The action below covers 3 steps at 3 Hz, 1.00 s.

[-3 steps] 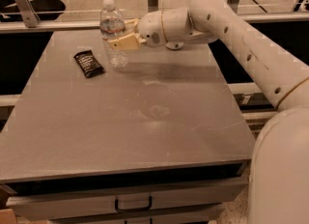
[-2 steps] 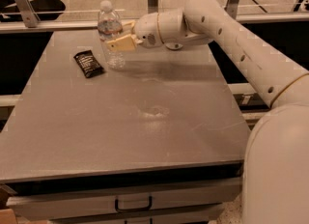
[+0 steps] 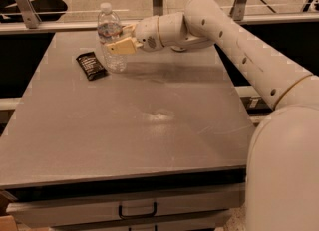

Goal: Move water bottle near rxbar chocolate

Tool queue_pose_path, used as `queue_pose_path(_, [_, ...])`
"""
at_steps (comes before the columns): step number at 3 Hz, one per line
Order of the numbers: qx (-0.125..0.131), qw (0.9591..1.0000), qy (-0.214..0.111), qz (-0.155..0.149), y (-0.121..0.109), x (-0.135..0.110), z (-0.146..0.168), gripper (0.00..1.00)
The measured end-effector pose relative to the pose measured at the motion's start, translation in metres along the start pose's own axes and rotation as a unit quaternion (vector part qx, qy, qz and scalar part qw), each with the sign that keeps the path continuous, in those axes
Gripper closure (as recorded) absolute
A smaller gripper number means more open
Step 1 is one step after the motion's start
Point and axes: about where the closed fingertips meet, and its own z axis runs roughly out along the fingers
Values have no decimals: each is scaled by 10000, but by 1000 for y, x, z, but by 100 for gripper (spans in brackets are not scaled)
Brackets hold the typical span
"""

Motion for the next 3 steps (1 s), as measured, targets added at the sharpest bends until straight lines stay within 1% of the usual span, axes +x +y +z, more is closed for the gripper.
queue_pose_path(2, [52, 10000, -22, 64, 1, 6, -1, 12])
queue_pose_path(3, [201, 9998, -61, 38, -3, 6, -14, 0])
